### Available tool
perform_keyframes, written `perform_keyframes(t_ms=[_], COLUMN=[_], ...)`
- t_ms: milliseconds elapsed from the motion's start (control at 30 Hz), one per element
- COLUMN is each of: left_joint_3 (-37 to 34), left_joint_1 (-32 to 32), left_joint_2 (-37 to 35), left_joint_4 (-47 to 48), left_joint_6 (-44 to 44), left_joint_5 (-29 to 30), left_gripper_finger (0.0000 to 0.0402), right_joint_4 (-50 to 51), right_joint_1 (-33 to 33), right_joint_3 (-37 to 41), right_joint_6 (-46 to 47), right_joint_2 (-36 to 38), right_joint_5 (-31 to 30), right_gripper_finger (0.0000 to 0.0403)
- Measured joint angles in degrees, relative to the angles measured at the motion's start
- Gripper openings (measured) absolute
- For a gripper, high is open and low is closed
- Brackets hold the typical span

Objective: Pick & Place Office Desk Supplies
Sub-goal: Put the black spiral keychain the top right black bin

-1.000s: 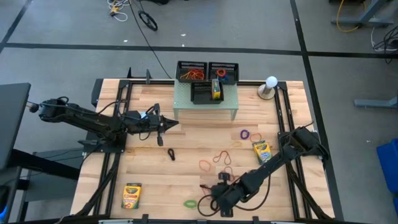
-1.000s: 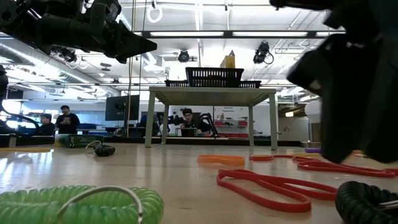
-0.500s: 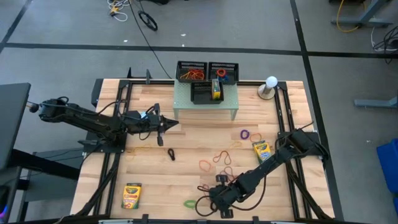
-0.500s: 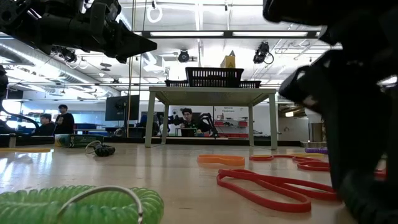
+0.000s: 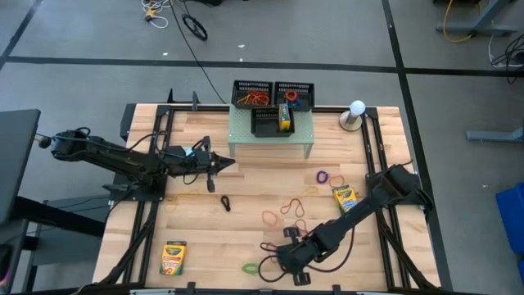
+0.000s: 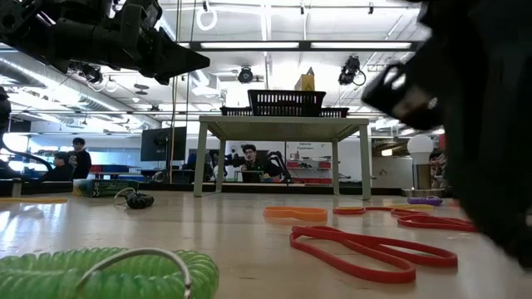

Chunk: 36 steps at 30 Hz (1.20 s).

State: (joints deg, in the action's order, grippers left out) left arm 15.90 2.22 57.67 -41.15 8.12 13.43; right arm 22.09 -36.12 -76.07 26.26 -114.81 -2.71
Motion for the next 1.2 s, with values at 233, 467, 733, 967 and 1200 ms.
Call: perform_keyframes(t_ms=[233,467,733,967,1200], left_joint_3=[0.0,0.0,0.0,0.0,0.0], left_joint_1=[0.0,0.0,0.0,0.0,0.0], left_joint_2=[0.0,0.0,0.0,0.0,0.0], left_joint_4=[-0.2,-0.2,-0.4,-0.5,-0.5], left_joint_6=[0.0,0.0,0.0,0.0,0.0], left_joint_5=[0.0,0.0,0.0,0.0,0.0], left_gripper_finger=[0.0016,0.0016,0.0016,0.0016,0.0016], right_joint_4=[7.4,18.2,16.5,8.4,4.1], right_joint_1=[0.0,3.2,14.5,29.2,44.4], right_joint_3=[0.0,0.0,0.0,-2.4,-9.4], right_joint_6=[0.0,0.4,-0.4,-9.4,-18.3], right_joint_2=[9.2,22.0,31.8,33.1,32.7], right_joint_5=[-4.2,-16.2,-28.9,-28.3,-28.2], right_gripper_finger=[0.0030,0.0027,0.0026,0.0025,0.0025])
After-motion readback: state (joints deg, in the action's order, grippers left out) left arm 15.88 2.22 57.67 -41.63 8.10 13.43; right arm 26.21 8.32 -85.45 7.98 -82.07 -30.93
